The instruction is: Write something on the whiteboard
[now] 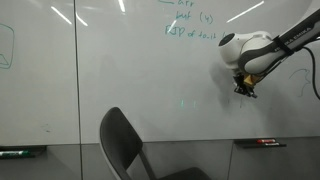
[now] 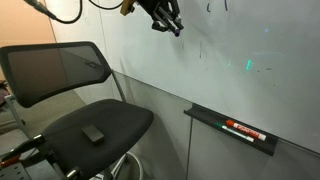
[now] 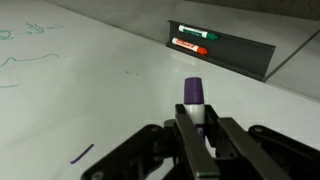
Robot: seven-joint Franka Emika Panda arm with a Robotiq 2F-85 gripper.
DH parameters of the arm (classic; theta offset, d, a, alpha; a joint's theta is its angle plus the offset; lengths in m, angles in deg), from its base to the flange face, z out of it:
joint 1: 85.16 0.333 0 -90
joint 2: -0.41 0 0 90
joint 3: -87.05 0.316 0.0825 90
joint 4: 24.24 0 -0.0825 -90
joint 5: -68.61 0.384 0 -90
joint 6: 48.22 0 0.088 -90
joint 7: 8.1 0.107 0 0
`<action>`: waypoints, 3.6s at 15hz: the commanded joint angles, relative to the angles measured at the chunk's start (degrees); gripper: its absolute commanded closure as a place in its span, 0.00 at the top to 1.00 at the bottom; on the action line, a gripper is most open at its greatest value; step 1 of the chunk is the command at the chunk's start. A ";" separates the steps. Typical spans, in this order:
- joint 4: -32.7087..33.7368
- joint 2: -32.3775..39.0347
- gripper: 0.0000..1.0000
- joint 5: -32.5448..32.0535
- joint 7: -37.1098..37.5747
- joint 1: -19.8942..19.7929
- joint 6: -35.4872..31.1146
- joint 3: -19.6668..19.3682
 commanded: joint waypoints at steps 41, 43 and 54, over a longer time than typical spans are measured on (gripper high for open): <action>16.66 9.06 0.10 16.53 -3.95 4.62 27.55 0.43; 17.90 7.99 0.11 18.65 -5.09 6.06 31.19 1.58; 8.26 -6.25 0.10 40.05 -16.94 4.76 22.29 3.41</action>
